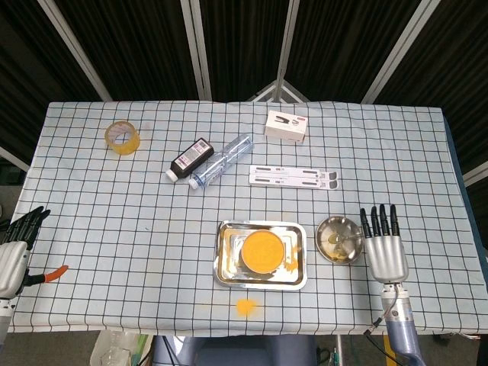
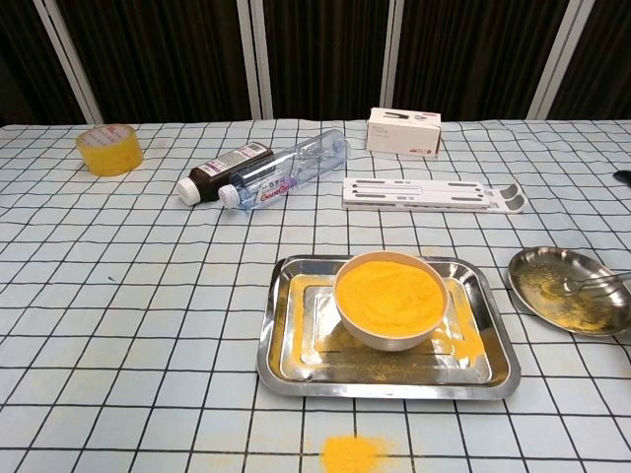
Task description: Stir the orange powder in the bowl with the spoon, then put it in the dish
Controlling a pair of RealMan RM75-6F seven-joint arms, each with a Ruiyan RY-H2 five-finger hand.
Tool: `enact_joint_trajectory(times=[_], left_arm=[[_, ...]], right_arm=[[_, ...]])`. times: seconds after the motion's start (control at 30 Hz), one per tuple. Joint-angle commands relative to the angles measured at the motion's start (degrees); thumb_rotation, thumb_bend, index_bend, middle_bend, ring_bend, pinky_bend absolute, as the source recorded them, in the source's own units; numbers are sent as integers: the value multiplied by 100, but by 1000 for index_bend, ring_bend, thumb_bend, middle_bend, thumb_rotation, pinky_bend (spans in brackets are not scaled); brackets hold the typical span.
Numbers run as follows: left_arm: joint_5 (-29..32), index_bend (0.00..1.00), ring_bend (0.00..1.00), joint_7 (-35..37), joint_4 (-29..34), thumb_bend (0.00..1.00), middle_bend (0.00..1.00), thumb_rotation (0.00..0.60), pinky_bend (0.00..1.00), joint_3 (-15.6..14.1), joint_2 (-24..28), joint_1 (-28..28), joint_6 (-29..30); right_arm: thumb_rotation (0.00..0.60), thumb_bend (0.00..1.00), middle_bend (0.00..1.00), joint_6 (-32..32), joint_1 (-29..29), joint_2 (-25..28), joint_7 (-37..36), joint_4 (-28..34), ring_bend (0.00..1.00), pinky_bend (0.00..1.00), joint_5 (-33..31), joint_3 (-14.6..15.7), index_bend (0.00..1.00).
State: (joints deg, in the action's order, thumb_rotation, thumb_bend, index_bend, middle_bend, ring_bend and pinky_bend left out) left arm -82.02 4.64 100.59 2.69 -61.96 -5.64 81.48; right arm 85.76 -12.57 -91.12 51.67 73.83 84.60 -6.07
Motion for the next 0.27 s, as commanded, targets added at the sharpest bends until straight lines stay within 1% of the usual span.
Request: enact_joint_trajectory(times=[0.03,0.07,0.17,0.23,0.27], left_arm=[[-38,0,0,-75,-52,5,0,600,0,-6,-25,5,38],[-50,0,0,-95,-67,5,0,600,0,-7,-36,7,52],[-90,0,0,-164,-109,4,0,600,0,-17,-55,12,85],[-150,0,0,-271,-153,3,0,600,0,-33,-75,19,128],[-174,0,0,-313,-168,3,0,600,0,-39,-86,23,148]], right_arm=[[600,509,61,222,349,1090,-896,1022,0,0,124,213,15],[600,501,37,223,428,1309,-1087,1229,0,0,66,243,1],[600,478,9,229,604,1753,-1617,1648,0,0,-26,330,0],[600,468,2,304,794,2145,-2545,2030,0,0,60,477,0],[600,463,0,321,842,2273,-2815,2107,0,0,120,537,0]])
